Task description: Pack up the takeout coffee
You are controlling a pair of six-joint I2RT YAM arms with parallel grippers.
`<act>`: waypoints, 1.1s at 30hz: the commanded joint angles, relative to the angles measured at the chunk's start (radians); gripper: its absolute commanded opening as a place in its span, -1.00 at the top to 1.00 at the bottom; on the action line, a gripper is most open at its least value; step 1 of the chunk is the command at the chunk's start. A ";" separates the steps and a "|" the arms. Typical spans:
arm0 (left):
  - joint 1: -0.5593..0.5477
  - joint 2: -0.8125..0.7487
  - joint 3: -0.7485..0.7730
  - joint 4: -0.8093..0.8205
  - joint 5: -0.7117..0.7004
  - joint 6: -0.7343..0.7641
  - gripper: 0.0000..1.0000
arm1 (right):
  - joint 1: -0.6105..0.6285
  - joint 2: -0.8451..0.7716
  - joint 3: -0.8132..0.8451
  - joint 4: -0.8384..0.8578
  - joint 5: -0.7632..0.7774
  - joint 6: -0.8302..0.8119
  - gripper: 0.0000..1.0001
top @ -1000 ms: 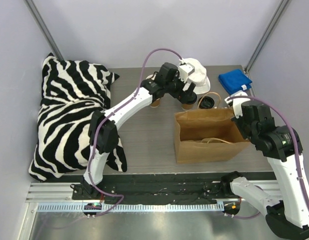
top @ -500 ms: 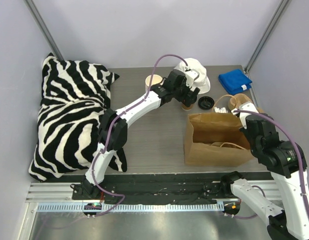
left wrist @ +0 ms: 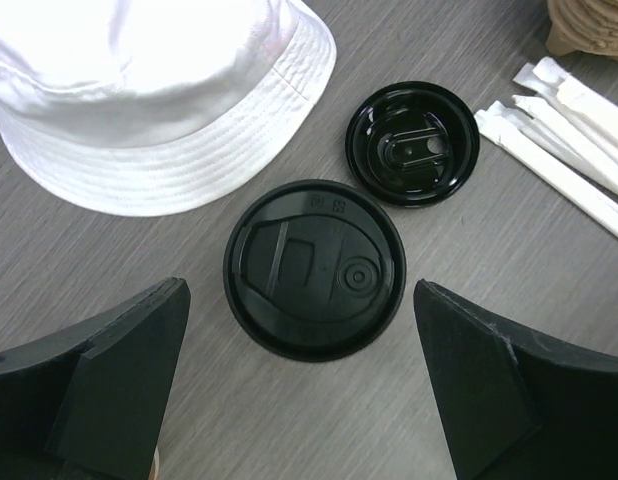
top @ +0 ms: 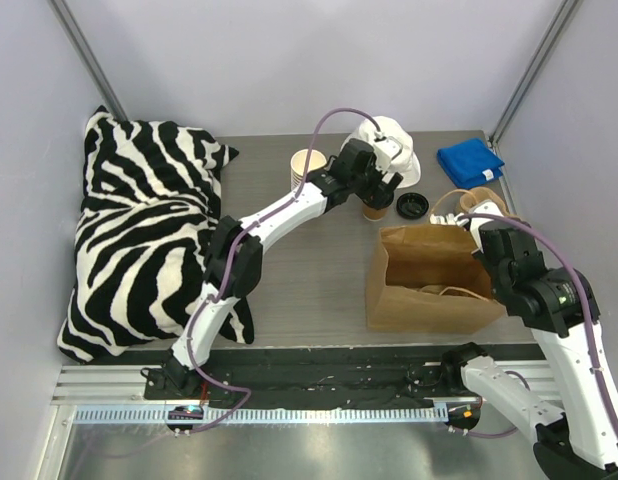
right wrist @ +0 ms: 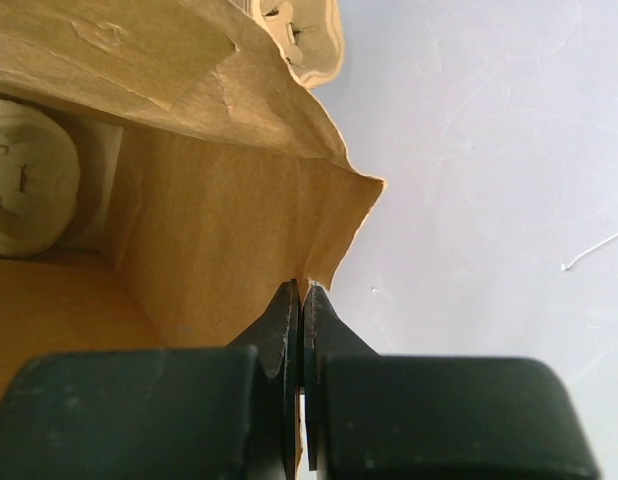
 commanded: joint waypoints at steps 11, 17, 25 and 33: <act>-0.001 0.090 0.054 0.083 0.009 0.066 -0.99 | -0.004 0.059 0.040 -0.074 -0.007 -0.012 0.98; -0.001 0.089 0.042 0.087 0.009 0.071 -0.94 | -0.003 0.073 0.052 -0.070 -0.012 -0.015 0.99; 0.014 0.035 -0.003 0.134 0.043 0.043 -0.44 | -0.004 0.081 0.061 -0.063 -0.014 -0.013 0.98; 0.033 0.008 0.019 0.115 0.084 0.029 -0.12 | -0.003 0.095 0.077 -0.053 -0.017 -0.018 0.98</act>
